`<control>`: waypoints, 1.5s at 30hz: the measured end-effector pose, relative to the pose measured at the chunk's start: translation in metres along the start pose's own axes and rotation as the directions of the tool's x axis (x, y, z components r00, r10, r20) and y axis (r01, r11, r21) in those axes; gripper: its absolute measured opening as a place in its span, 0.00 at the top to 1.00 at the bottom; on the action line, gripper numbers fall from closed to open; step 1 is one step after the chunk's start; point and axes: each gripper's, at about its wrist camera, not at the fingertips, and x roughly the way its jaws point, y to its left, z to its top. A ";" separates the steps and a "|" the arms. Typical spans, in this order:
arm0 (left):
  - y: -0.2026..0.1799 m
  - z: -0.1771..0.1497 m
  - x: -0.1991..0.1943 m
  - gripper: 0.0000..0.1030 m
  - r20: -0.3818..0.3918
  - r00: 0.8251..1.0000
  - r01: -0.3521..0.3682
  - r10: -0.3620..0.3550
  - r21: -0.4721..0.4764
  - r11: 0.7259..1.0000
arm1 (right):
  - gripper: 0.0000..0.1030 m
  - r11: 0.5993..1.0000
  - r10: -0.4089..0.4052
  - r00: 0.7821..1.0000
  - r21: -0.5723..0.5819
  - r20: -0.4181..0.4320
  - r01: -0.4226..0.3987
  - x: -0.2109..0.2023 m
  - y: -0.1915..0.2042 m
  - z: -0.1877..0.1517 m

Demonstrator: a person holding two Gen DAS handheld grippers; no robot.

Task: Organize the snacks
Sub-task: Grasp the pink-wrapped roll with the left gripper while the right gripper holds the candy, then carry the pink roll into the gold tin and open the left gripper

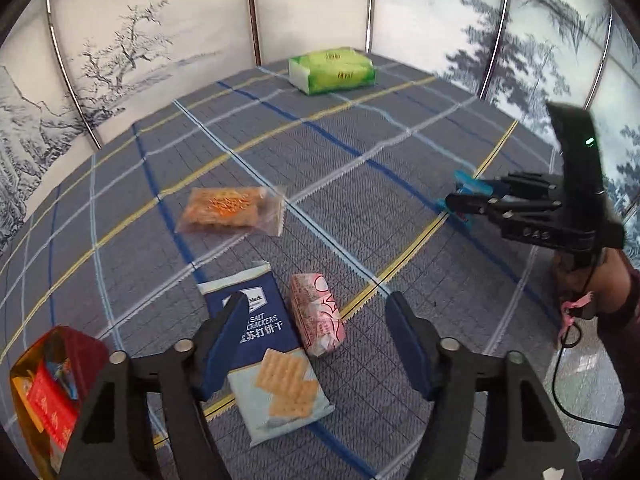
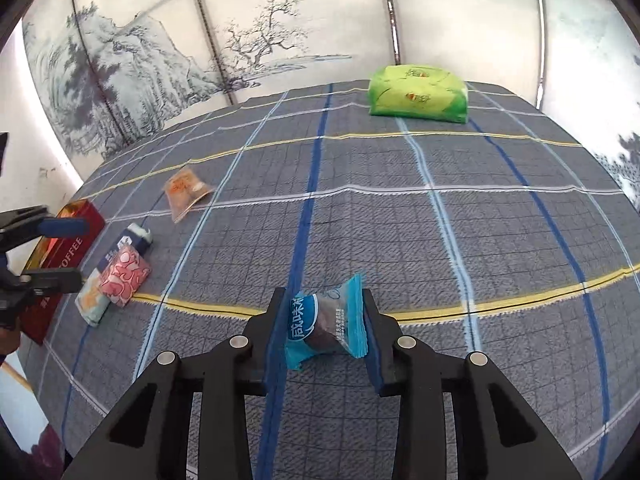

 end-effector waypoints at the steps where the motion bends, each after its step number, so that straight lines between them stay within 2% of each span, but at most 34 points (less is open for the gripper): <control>1: -0.001 0.002 0.006 0.44 -0.011 1.000 0.003 -0.004 -0.001 1.000 | 0.66 1.000 0.007 1.000 0.007 0.005 -0.007 -0.001 -0.001 -0.001; 4: -0.002 0.003 0.014 0.46 -0.021 1.000 0.010 -0.010 -0.001 1.000 | 0.66 1.000 0.016 1.000 0.000 -0.003 -0.016 0.000 0.002 -0.002; 7: -0.003 0.005 0.025 0.59 -0.053 0.998 0.024 -0.023 0.012 1.000 | 0.66 1.000 0.022 1.000 0.007 0.000 -0.022 0.000 0.002 -0.002; 10: -0.003 0.005 0.034 0.64 -0.077 0.997 0.026 -0.025 0.019 0.999 | 0.66 1.000 0.022 1.000 0.011 0.000 -0.022 0.000 0.000 -0.003; 11: -0.004 0.004 0.034 0.67 -0.072 0.997 0.036 -0.035 0.022 0.999 | 0.65 1.000 0.023 1.000 0.013 -0.001 -0.023 0.000 0.000 -0.003; 12: -0.005 0.004 0.035 0.81 -0.077 0.996 0.048 -0.046 0.022 0.999 | 0.65 1.000 0.023 1.000 0.015 -0.002 -0.023 -0.001 0.000 -0.003; 13: -0.006 0.003 0.036 0.80 -0.080 0.995 0.059 -0.057 0.023 0.998 | 0.65 1.000 0.021 1.000 0.017 -0.006 -0.021 0.000 -0.001 -0.003; 17: -0.019 -0.003 0.031 0.81 -0.049 0.999 0.017 -0.015 0.043 0.999 | 0.65 1.000 0.010 1.000 0.014 -0.022 -0.009 0.003 0.000 -0.002; 21: -0.024 -0.010 0.014 0.81 -0.011 1.000 0.018 -0.018 -0.019 1.000 | 0.65 1.000 0.004 1.000 0.012 -0.023 -0.004 0.003 0.001 -0.002; 25: -0.024 -0.019 -0.011 0.81 0.020 0.998 0.065 -0.063 -0.109 0.992 | 0.65 1.000 -0.003 1.000 0.006 -0.026 0.003 0.005 0.002 -0.001; 29: -0.024 -0.032 -0.034 0.81 0.058 0.994 0.100 -0.092 -0.148 0.984 | 0.65 1.000 -0.010 1.000 0.002 -0.027 0.010 0.005 0.003 -0.001; 34: -0.023 -0.043 -0.053 0.81 0.080 0.993 0.097 -0.084 -0.177 0.979 | 0.65 1.000 -0.027 0.999 -0.011 -0.029 0.027 0.005 0.006 -0.001; 39: -0.012 -0.053 -0.076 0.81 0.119 0.992 0.066 -0.042 -0.211 0.975 | 0.65 0.999 -0.035 0.999 -0.018 -0.030 0.035 0.006 0.006 -0.002; 45: 0.012 -0.070 -0.104 0.81 0.155 0.987 -0.004 0.047 -0.264 0.965 | 0.65 0.999 -0.048 0.998 -0.026 -0.031 0.048 0.006 0.008 -0.001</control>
